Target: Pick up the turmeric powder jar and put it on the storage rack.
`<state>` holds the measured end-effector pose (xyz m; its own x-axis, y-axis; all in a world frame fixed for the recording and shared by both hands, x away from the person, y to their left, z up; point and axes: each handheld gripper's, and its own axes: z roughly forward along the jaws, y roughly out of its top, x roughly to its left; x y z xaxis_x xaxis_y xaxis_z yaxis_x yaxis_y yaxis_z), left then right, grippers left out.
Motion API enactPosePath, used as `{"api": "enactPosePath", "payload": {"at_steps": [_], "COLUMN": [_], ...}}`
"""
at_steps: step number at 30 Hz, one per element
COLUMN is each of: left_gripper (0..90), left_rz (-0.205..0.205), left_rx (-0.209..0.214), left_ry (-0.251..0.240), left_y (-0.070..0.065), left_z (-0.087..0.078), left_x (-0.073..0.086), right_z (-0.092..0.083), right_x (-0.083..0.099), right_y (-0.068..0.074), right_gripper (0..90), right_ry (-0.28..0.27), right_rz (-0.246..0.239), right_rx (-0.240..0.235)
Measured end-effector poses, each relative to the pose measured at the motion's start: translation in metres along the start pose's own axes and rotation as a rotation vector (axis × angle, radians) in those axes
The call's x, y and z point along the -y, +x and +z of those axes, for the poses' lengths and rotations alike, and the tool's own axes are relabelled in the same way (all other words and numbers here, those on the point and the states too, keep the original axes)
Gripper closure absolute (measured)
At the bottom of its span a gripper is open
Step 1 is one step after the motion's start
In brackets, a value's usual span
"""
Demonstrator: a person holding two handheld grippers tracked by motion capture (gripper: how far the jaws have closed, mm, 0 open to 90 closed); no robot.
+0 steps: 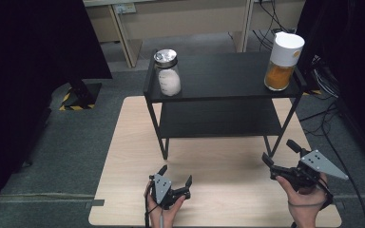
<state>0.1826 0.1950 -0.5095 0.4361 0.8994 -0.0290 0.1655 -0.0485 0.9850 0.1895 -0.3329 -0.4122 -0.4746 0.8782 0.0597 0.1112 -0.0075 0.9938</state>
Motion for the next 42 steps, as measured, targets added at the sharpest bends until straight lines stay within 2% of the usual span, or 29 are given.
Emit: {"api": "enactPosePath", "payload": {"at_steps": [31,42], "left_gripper": [2.0,2.0], "left_rz": [-0.003,-0.001], "left_rx": [0.0,0.0], "left_ry": [-0.002,-0.002], "left_y": [0.0,0.0], "left_z": [0.0,0.0], "left_x": [0.0,0.0], "right_z": [0.002,0.004], "right_x": [0.036,0.052], "right_y": [-0.002,-0.003], "right_gripper": [1.6,1.6], "right_ry": [0.085,0.135], "right_rz": [0.037,0.053], "right_rx": [-0.006,-0.005]}}
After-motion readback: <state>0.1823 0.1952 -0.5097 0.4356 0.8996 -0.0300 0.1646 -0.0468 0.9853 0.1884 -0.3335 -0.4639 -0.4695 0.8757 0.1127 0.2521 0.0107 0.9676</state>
